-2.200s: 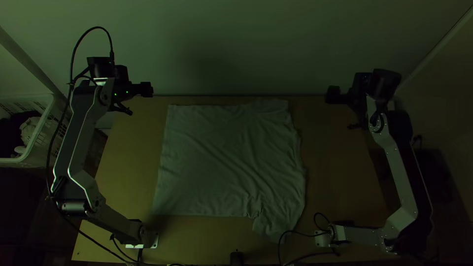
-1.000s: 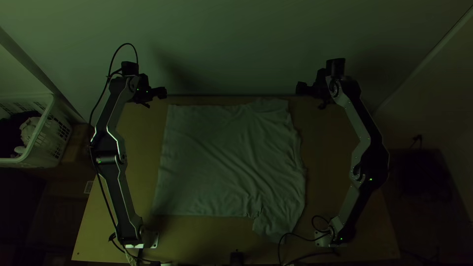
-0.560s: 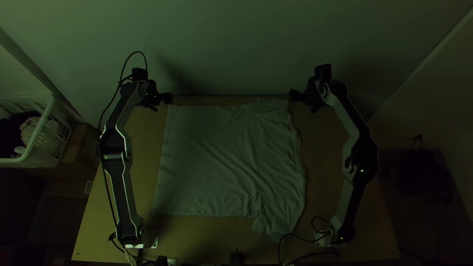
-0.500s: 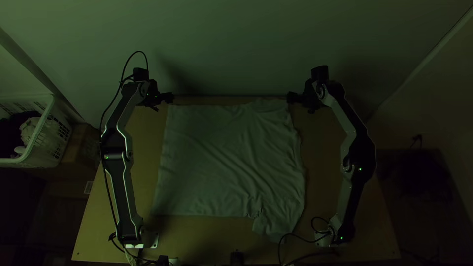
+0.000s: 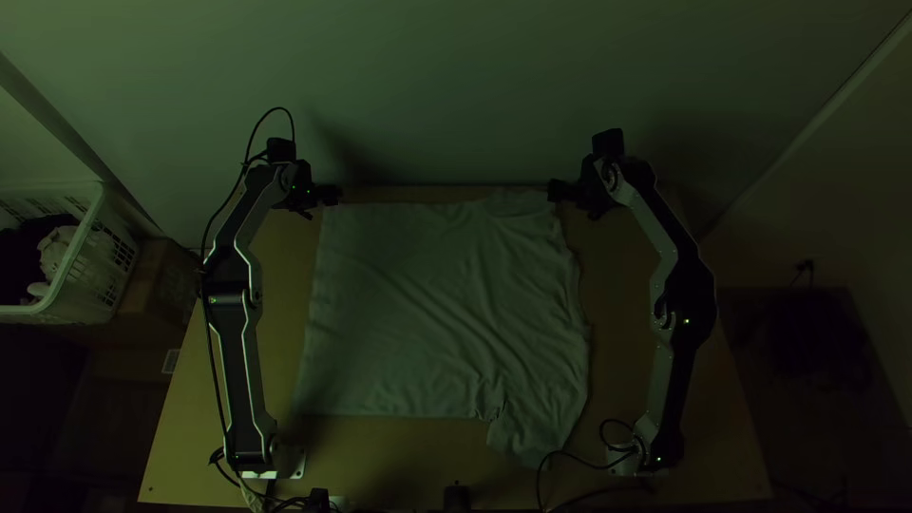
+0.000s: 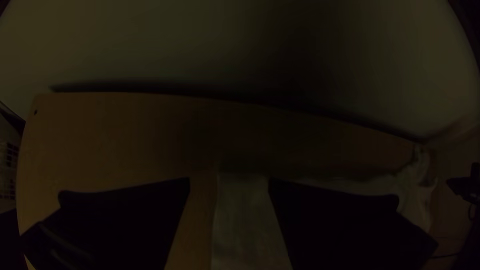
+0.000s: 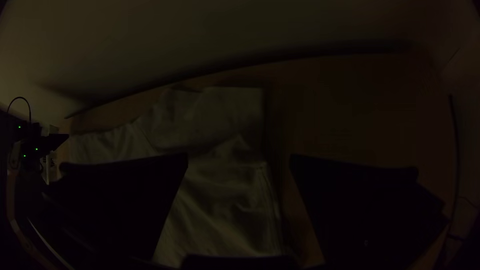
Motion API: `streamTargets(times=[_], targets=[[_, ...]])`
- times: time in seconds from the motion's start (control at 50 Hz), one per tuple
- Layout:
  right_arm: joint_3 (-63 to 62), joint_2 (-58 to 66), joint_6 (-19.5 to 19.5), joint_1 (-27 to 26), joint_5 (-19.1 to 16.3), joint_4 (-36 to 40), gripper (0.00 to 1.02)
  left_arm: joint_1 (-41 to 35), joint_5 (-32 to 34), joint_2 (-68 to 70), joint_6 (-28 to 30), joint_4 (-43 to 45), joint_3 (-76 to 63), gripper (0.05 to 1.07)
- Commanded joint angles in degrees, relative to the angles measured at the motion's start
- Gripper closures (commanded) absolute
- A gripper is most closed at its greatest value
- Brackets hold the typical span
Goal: Fold the t-shirt
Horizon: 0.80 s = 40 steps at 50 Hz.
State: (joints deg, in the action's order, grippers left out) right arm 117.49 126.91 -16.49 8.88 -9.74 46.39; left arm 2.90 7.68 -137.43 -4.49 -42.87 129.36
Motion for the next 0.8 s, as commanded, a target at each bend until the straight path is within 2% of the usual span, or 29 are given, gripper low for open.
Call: streamTargets(times=[0.0, 0.08, 0.16, 0.18, 0.58, 0.64, 0.72, 0.78], targets=[[0.9, 2.0, -1.4, 0.4, -0.2, 0.6, 0.10, -0.1, -0.4, -1.8, 0.0, 0.2, 1.5, 0.37], [0.8, 2.0, -1.4, 0.7, -0.2, 0.7, 0.10, -0.1, -0.6, -2.1, 0.0, 0.2, 1.5, 0.38], [1.0, 2.0, -1.2, 1.0, -0.2, 0.7, 0.10, -0.2, -0.5, -2.8, 0.8, 0.2, 1.5, 0.60], [1.0, 2.0, -1.2, 1.1, -0.2, 0.7, 0.10, -0.2, -0.3, -3.0, 0.8, 0.2, 1.5, 0.62], [1.9, 5.5, -1.5, 1.5, -0.2, 0.7, 0.10, -0.2, 0.0, -3.6, 0.7, 0.2, 1.3, 0.63], [1.9, 6.2, -1.8, 1.4, -0.2, 0.8, 0.10, -0.2, 0.0, -3.5, 0.9, 0.2, 1.3, 0.76], [1.6, 6.3, -1.8, 1.3, -0.1, 1.1, 0.11, -0.2, 0.1, -3.4, 1.4, 1.2, 1.3, 1.03], [1.5, 6.3, -1.9, 1.3, -0.1, 1.2, 0.16, -0.2, 0.1, -3.2, 1.5, 1.1, 1.2, 1.05]])
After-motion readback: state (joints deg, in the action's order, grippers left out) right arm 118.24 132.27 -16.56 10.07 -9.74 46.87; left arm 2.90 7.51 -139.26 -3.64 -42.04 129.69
